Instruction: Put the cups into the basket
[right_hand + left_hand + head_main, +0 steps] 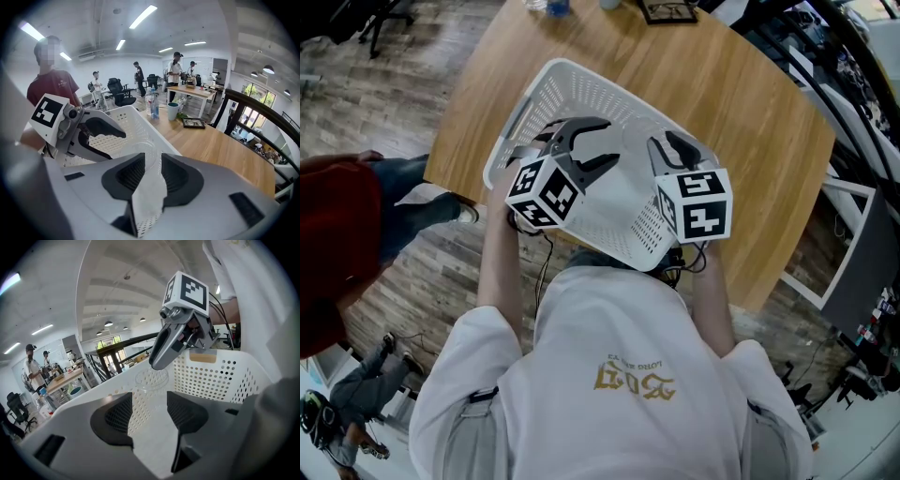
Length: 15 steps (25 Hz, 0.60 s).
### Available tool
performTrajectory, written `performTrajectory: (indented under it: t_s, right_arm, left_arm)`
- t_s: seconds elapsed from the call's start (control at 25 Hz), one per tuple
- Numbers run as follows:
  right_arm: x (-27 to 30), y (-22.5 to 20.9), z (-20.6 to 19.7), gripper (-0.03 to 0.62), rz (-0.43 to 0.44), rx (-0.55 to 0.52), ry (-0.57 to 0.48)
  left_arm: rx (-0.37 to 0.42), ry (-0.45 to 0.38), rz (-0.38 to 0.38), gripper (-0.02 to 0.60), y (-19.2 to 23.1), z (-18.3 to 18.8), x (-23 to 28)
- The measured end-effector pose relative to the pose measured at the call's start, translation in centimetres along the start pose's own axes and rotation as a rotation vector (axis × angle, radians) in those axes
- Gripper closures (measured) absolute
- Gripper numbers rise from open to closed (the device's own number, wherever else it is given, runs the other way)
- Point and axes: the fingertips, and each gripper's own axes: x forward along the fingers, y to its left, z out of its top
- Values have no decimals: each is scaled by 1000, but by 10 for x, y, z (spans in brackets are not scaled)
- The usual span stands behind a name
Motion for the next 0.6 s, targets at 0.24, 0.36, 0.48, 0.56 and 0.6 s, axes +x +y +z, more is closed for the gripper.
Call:
performTrajectory:
  t_s: [0.24, 0.36, 0.48, 0.56, 0.6]
  right_arm:
    - [-9, -2, 7, 497, -17, 11, -48]
    - [-15, -3, 10, 497, -26, 5, -74]
    - [-21, -5, 14, 499, -34, 4, -102]
    - [-26, -4, 16, 499, -36, 3, -123]
    - [-28, -4, 17, 499, -37, 1, -133]
  left_arm:
    - [16, -10, 16, 344, 1, 7, -4]
    - [15, -28, 29, 360, 1, 15, -7]
    - [15, -54, 57, 384, 5, 26, -11]
    - [-4, -74, 78, 390, 8, 33, -15]
    - [-13, -82, 89, 390, 10, 36, -18]
